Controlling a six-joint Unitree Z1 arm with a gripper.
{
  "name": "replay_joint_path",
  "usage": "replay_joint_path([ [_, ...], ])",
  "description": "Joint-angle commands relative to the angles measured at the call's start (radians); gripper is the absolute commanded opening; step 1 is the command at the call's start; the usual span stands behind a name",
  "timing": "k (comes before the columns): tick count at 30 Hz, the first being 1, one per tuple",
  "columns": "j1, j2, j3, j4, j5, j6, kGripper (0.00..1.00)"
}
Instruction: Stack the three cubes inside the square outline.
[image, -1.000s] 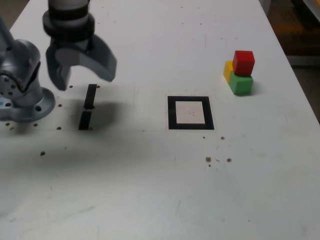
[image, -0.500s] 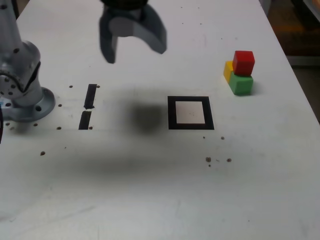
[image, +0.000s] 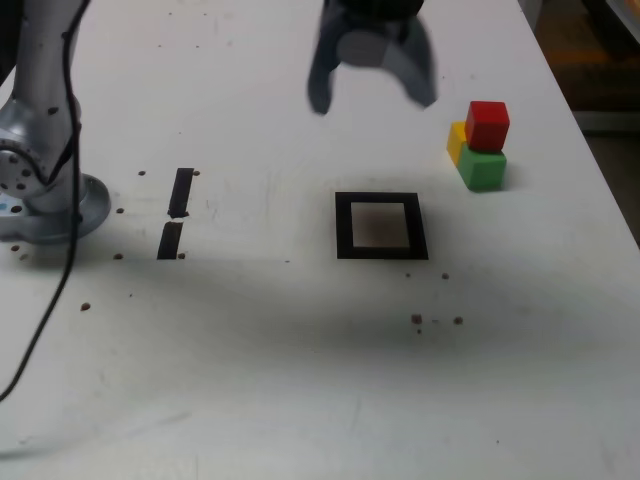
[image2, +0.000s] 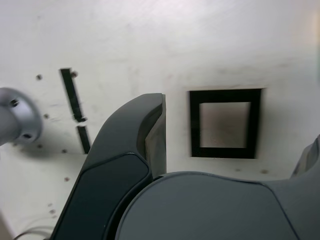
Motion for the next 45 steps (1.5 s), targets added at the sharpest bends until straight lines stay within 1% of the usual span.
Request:
replay_joint_path([
  [1, 0.006, -0.007, -0.269, 0.007, 0.015, -0.004, 0.97],
  [3, 0.011, -0.011, -0.276, 0.010, 0.025, -0.005, 0.97],
  [5, 0.017, -0.010, -0.285, 0.012, 0.023, -0.005, 0.97],
  [10, 0.030, 0.029, -0.320, 0.015, -0.011, 0.003, 0.97],
  [13, 0.033, 0.055, -0.328, 0.018, -0.021, 0.009, 0.97],
  [17, 0.040, 0.097, -0.337, 0.019, -0.023, 0.012, 0.97],
  [22, 0.057, 0.185, -0.410, 0.021, -0.023, 0.025, 0.97],
  [29, 0.082, 0.301, -0.533, 0.034, -0.003, 0.048, 0.96],
  [35, 0.107, 0.326, -0.496, 0.042, 0.003, 0.049, 0.95],
  [40, 0.129, 0.351, -0.459, 0.046, -0.010, 0.049, 0.93],
  [45, 0.140, 0.396, -0.487, 0.042, -0.025, 0.045, 0.90],
])
